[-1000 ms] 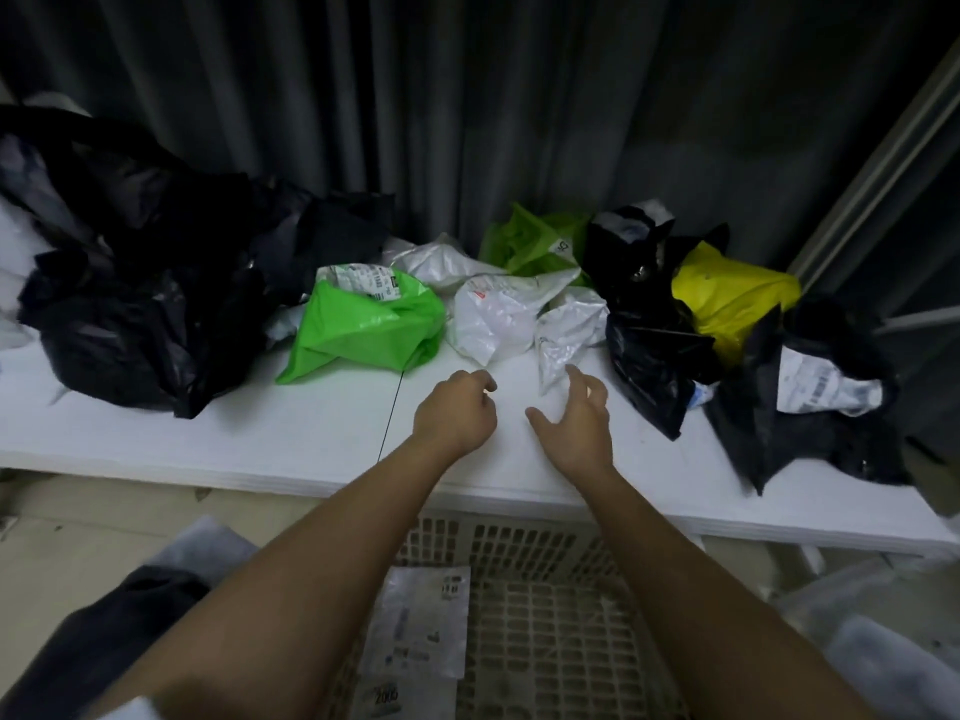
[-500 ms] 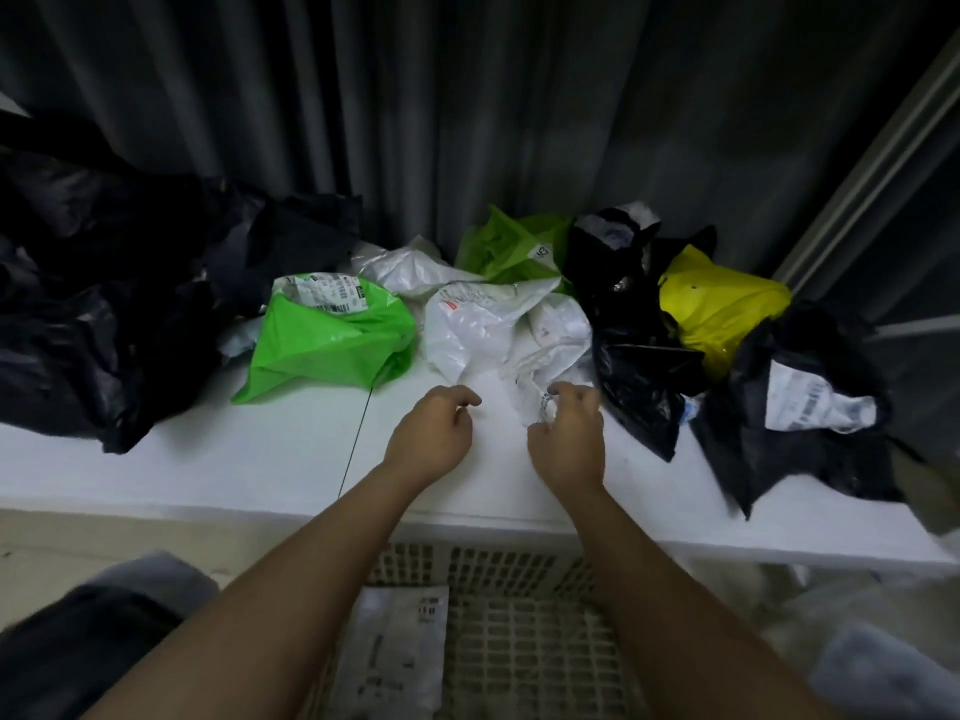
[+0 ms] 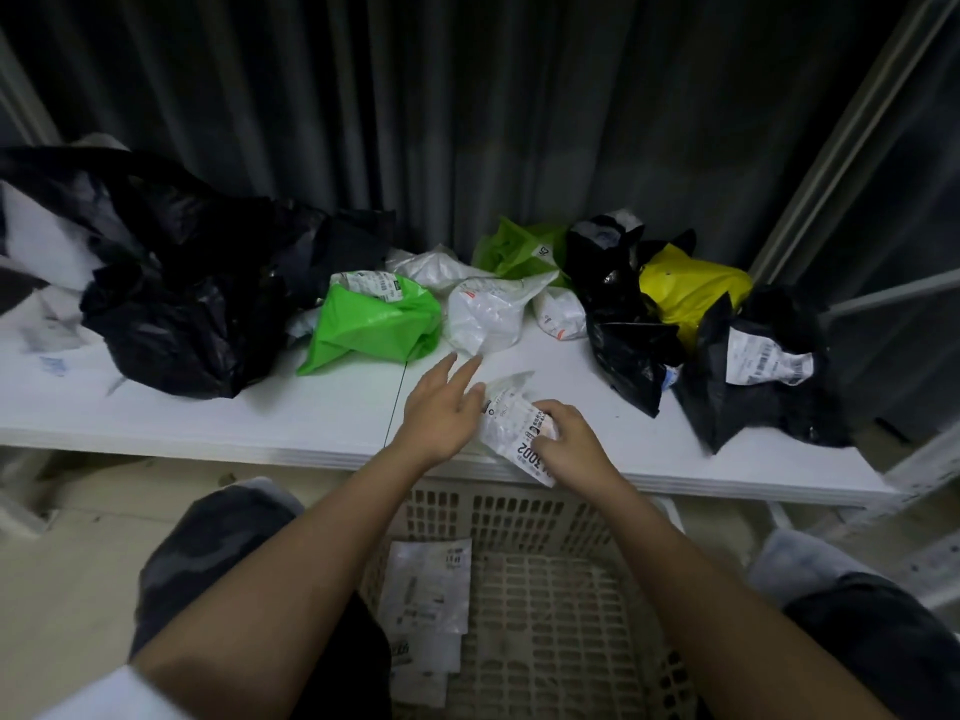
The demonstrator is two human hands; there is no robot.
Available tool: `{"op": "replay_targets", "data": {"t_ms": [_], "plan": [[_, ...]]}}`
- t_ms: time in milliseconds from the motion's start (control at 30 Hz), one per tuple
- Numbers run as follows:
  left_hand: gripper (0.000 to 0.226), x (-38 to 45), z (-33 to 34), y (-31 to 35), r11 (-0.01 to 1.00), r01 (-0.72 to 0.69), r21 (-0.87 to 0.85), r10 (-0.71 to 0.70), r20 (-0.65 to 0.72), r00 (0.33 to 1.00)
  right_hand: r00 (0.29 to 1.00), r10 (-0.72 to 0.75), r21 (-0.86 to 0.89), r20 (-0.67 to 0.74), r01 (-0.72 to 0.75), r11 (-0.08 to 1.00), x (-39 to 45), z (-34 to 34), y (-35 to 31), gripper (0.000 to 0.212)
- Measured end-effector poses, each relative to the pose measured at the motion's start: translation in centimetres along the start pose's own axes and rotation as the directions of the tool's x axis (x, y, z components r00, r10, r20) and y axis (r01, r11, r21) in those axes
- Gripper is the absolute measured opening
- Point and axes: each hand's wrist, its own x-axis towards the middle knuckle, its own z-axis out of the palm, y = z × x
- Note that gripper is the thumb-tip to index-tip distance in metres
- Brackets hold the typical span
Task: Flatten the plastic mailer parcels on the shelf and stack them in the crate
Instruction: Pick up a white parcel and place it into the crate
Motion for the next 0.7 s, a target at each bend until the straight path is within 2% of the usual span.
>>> {"op": "replay_targets", "data": {"t_ms": [167,267,367,467,567,633,700], "plan": [[0.054,0.4,-0.7,-1.5,0.967,-0.214,0.138,0.190,0.170,0.967,0.992,-0.125,-0.103,0.029,0.127,0.987,1.4,1.3,0.0,0.044],[0.072,1.0,-1.0,-2.0,0.908,-0.353,0.227,0.313,0.194,0.930,0.970,-0.236,-0.083,0.061,0.241,0.967,2.7,1.5,0.5,0.044],[0.089,2.3,-0.3,-2.4,0.816,-0.439,0.376,0.357,0.269,0.895,0.970,-0.228,-0.044,0.080,0.232,0.972,4.1,1.7,0.9,0.041],[0.095,4.2,1.2,-4.0,0.808,-0.366,0.462,0.242,0.305,0.921,0.983,-0.176,0.007,0.052,0.176,0.984,6.1,2.4,1.5,0.041],[0.094,5.5,2.7,-5.7,0.855,-0.239,0.461,0.134,0.250,0.959,0.989,-0.144,0.001,-0.008,0.144,0.990,7.1,3.0,2.5,0.045],[0.101,5.5,3.5,-6.3,0.847,-0.209,0.489,0.118,0.210,0.970,0.986,-0.160,-0.074,-0.036,0.157,0.985,7.1,3.4,3.2,0.044],[0.107,5.4,4.4,-6.7,0.838,-0.211,0.503,0.145,0.167,0.975,0.990,-0.140,-0.233,-0.003,0.136,0.963,7.2,4.0,3.9,0.043]]}}
